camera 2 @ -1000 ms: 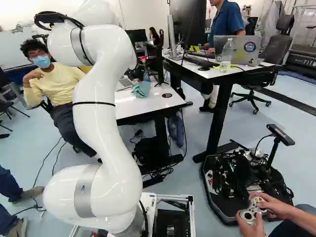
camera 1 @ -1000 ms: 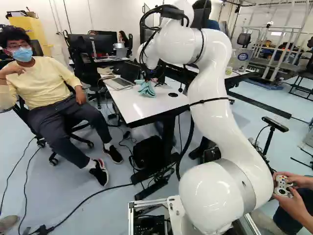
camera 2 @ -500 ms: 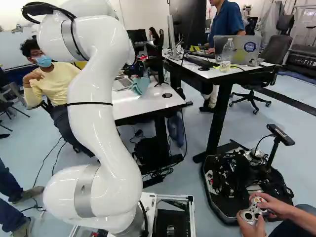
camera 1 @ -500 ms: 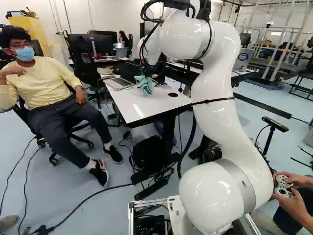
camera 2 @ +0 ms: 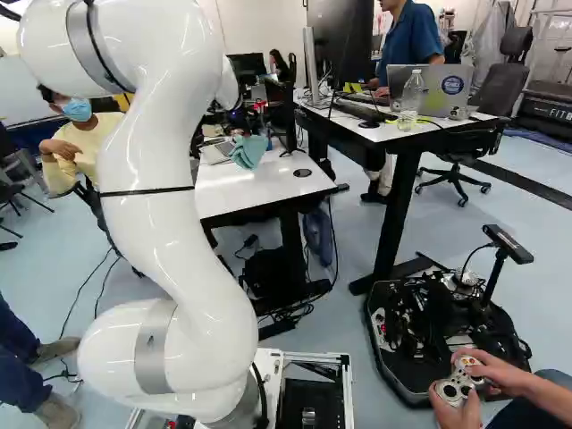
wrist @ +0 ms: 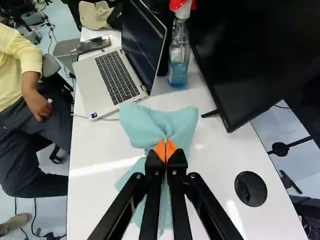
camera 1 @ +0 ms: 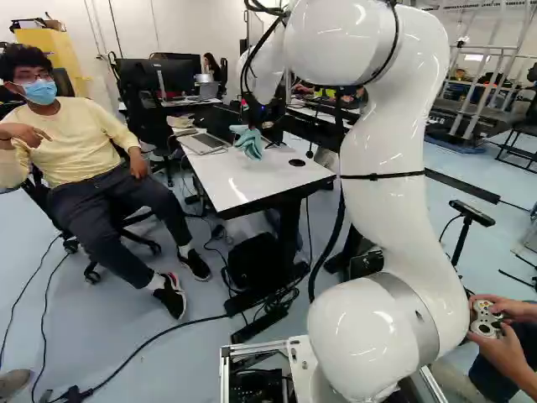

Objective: Clean the table with the green towel

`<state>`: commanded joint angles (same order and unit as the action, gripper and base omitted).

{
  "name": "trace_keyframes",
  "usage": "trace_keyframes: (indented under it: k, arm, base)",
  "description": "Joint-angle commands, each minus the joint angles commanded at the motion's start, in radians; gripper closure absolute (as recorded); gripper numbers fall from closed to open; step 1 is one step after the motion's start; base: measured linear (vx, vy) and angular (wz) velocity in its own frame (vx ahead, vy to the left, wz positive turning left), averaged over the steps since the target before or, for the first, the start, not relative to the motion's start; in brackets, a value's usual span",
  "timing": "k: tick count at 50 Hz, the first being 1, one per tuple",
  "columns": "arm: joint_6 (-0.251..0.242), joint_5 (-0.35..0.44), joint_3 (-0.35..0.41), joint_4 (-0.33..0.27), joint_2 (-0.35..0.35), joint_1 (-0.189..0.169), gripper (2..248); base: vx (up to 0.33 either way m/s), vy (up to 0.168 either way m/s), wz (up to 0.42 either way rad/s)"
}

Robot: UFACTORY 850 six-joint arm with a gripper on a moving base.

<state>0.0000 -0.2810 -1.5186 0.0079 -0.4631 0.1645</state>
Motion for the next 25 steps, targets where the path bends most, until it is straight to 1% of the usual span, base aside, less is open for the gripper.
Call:
trace_keyframes:
  k: [25]
  arm:
    - [0.0,0.0,0.146,0.0,0.12,0.011,225]
  base:
    - [0.0,0.0,0.0]
